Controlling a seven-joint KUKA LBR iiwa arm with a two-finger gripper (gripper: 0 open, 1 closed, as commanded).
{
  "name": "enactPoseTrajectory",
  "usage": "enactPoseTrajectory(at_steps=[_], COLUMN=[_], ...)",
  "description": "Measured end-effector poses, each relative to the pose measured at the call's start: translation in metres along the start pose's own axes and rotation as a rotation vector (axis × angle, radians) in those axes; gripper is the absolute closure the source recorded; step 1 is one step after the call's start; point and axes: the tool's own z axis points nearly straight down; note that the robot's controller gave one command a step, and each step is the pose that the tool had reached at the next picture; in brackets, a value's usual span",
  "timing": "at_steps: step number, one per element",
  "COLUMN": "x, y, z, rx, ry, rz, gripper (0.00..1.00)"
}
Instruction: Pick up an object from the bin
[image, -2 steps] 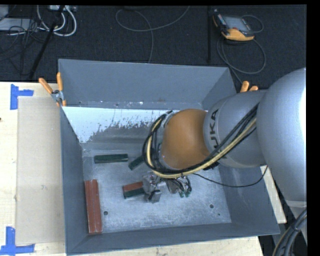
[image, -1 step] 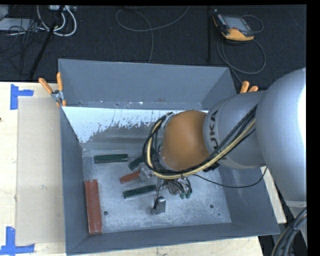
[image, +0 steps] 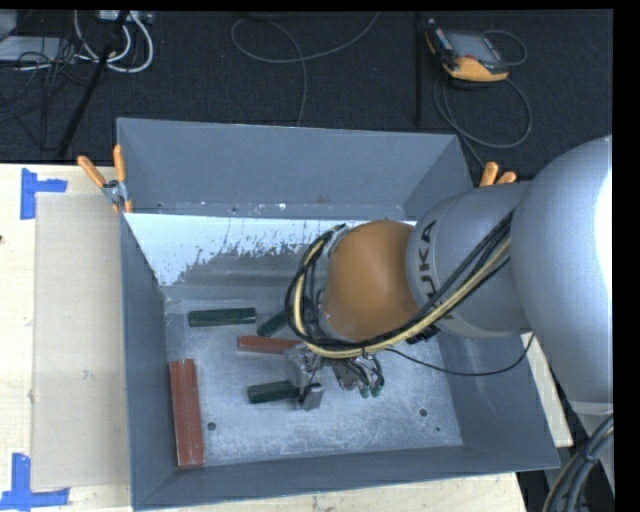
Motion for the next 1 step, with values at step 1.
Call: enactPoseTrajectory(at_steps=[1], x=[0.0000], y=[-0.0001], z=[0.0000], rx=[0.000], ry=[0.000], rz=[0.001], gripper=[0.00])
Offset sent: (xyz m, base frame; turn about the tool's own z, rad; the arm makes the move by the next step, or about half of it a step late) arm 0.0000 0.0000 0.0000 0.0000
